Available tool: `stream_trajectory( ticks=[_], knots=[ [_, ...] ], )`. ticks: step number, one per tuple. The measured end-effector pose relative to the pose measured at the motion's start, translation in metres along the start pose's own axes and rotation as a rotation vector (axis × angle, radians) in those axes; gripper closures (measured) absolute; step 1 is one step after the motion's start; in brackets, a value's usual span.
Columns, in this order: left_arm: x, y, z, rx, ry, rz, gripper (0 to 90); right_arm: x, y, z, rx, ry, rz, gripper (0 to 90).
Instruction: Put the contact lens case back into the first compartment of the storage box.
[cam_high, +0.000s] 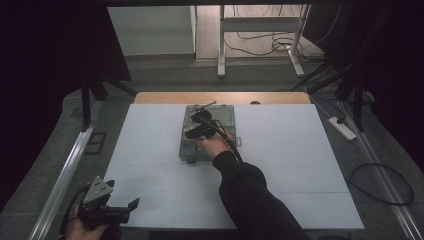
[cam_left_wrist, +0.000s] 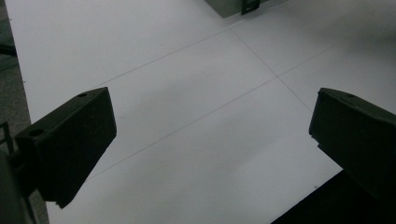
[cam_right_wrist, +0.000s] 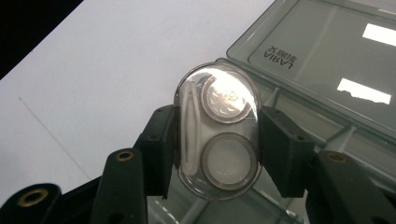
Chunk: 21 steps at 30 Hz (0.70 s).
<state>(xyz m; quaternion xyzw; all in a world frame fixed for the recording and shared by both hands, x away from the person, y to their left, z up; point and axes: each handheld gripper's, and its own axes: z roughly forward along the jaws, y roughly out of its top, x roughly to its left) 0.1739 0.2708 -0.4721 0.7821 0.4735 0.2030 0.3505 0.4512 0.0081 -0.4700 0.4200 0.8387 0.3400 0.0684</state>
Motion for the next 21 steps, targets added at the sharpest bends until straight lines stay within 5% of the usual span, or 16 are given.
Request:
stream_trajectory(
  ticks=[21],
  knots=[
    [0.0, 0.0, 0.0, -0.003, -0.003, 0.002, 0.8, 0.013, 0.011, 0.029, -0.003, -0.098, 0.037, 48.3]
  ],
)
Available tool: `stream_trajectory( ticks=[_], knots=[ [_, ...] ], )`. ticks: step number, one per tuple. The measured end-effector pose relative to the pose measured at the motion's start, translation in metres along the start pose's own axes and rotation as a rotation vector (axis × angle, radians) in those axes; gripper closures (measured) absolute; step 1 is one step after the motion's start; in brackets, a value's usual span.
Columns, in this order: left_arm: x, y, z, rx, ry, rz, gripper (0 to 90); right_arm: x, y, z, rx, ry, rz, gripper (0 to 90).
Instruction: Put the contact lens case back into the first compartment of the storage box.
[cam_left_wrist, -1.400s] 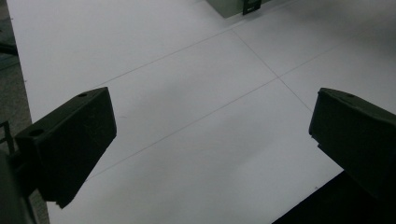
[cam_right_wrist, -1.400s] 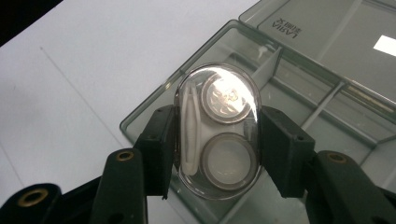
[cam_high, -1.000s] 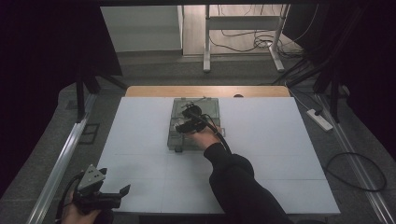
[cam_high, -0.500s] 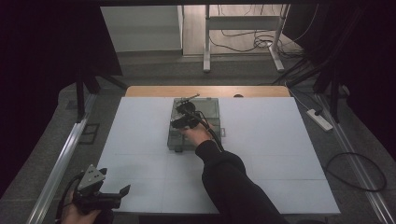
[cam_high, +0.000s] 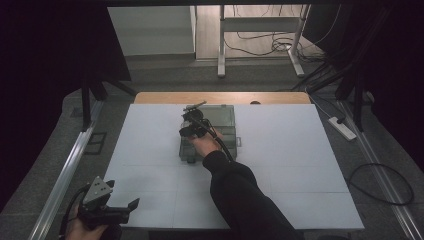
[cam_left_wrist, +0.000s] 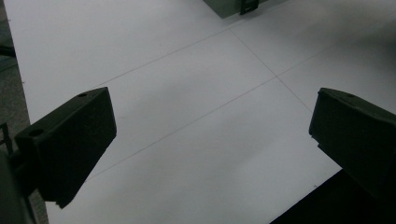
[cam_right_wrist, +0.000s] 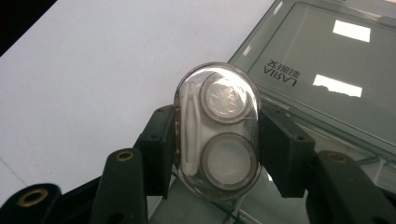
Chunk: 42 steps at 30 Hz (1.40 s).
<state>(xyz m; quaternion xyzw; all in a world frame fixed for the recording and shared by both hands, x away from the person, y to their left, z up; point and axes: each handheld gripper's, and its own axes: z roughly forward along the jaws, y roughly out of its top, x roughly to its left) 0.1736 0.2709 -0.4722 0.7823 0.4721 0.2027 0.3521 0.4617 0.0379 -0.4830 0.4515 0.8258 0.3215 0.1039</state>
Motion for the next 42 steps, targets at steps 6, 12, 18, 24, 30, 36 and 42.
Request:
stream_trajectory(
  ticks=[6, 12, 18, 24, 30, 36, 42],
  knots=[
    [0.0, 0.0, 0.0, 0.0, 0.0, 0.002, 0.8, 0.002, -0.001, 0.006, 0.001, -0.032, -0.007, 48.2],
    [0.0, 0.0, 0.0, 0.001, 0.0, 0.004, 0.8, 0.006, -0.003, 0.008, 0.001, -0.046, -0.016, 47.6],
    [0.0, 0.0, 0.0, 0.001, 0.0, 0.005, 0.8, 0.007, -0.003, 0.008, 0.006, -0.039, -0.008, 43.8],
    [-0.001, 0.0, 0.0, 0.003, 0.003, 0.007, 0.8, 0.007, -0.003, 0.005, 0.01, -0.045, -0.029, 41.0],
    [-0.001, 0.0, 0.0, 0.004, 0.003, 0.008, 0.8, 0.004, -0.001, 0.001, 0.02, -0.034, -0.046, 38.7],
    [-0.001, 0.0, 0.0, 0.004, 0.004, 0.009, 0.8, 0.002, -0.001, -0.005, 0.024, -0.002, -0.073, 34.5],
    [-0.001, 0.0, 0.0, 0.005, 0.004, 0.008, 0.8, 0.002, -0.005, -0.011, 0.035, 0.02, -0.128, 28.2]
  ],
)
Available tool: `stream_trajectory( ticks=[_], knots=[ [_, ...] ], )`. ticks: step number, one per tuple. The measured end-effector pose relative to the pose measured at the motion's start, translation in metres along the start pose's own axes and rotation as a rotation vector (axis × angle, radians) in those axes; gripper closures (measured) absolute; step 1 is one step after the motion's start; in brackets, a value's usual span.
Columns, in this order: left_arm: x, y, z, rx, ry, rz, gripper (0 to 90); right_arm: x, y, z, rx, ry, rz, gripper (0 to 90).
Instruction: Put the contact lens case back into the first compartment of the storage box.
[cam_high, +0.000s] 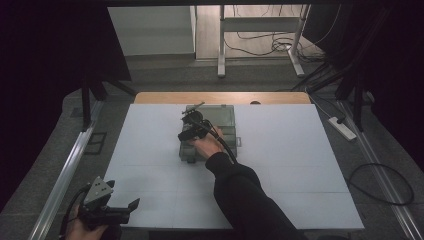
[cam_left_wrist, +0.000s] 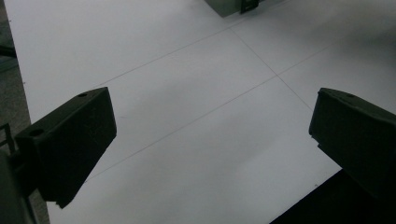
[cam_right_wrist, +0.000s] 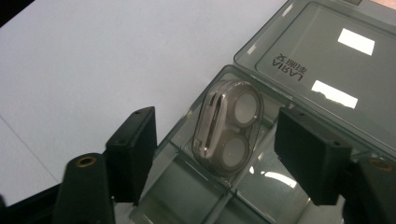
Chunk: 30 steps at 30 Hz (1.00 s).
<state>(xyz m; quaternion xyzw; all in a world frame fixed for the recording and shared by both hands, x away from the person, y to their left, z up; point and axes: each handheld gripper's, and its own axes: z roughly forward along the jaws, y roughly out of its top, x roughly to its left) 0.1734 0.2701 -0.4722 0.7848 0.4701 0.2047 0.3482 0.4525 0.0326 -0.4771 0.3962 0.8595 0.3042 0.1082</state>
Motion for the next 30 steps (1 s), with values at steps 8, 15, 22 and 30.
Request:
stream_trajectory(
  ticks=[8, 15, 22, 30],
  knots=[
    [0.0, 0.0, 0.0, 0.001, 0.001, 0.001, 0.8, -0.002, -0.006, -0.008, 0.025, 0.039, -0.033, 18.2],
    [0.0, 0.0, 0.0, 0.001, 0.001, 0.001, 0.8, -0.005, -0.014, -0.014, 0.019, 0.077, -0.055, 16.6],
    [0.0, 0.0, 0.0, 0.002, 0.002, 0.001, 0.8, -0.007, -0.023, -0.022, 0.006, 0.095, -0.071, 13.2],
    [0.0, 0.0, 0.0, 0.004, 0.003, 0.001, 0.8, -0.009, -0.032, -0.034, 0.013, 0.127, -0.098, 9.2]
  ],
)
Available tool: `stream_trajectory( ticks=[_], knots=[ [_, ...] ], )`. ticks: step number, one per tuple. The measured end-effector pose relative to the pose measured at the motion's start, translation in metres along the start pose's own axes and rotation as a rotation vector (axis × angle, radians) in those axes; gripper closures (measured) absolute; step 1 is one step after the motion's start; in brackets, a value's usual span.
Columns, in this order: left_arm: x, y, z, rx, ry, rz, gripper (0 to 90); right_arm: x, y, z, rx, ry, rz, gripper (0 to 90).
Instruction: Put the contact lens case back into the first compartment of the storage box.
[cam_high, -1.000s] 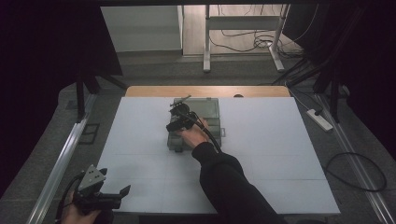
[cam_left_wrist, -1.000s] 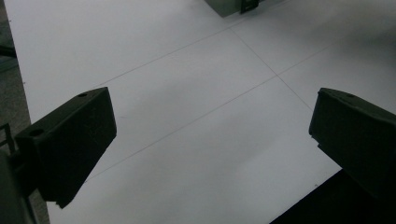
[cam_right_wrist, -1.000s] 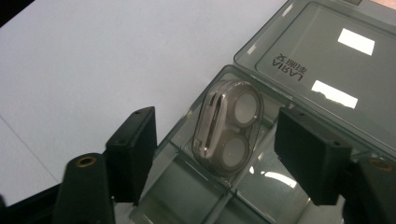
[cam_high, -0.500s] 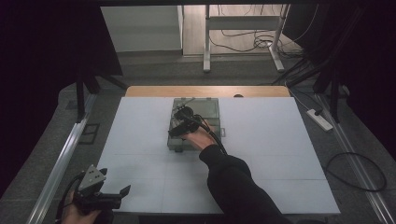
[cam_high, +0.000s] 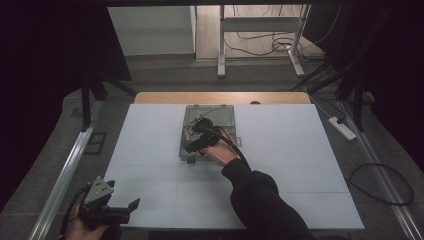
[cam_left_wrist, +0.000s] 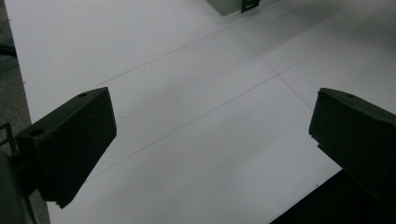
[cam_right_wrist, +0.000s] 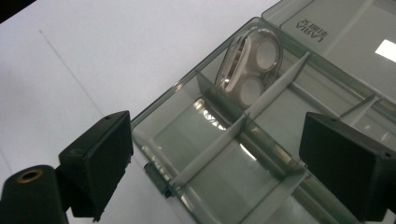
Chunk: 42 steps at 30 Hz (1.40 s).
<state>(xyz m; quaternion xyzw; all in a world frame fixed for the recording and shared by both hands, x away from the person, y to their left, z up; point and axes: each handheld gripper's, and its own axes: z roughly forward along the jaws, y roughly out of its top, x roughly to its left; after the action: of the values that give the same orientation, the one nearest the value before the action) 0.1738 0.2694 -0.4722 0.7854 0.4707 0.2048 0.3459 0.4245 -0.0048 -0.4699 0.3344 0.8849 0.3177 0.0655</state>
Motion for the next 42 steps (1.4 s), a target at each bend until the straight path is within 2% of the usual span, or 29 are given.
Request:
stream_trajectory(
  ticks=[10, 17, 22, 34, 42],
  knots=[
    [0.0, 0.0, 0.0, 0.001, 0.002, 0.002, 0.8, 0.003, -0.009, -0.014, 0.015, 0.032, -0.026, 3.2],
    [0.0, 0.0, 0.0, 0.003, 0.004, 0.002, 0.8, 0.005, -0.02, -0.025, 0.027, 0.038, -0.068, 0.0],
    [-0.001, 0.0, 0.0, 0.004, 0.003, 0.001, 0.8, 0.004, -0.031, -0.034, 0.016, 0.033, -0.089, 0.0],
    [-0.001, 0.001, 0.001, 0.006, 0.004, 0.002, 0.9, 0.002, -0.05, -0.053, -0.025, 0.05, -0.099, 0.0],
    [-0.001, 0.001, 0.001, 0.007, 0.006, 0.003, 0.9, 0.002, -0.063, -0.063, -0.027, 0.045, -0.109, 0.0]
  ],
)
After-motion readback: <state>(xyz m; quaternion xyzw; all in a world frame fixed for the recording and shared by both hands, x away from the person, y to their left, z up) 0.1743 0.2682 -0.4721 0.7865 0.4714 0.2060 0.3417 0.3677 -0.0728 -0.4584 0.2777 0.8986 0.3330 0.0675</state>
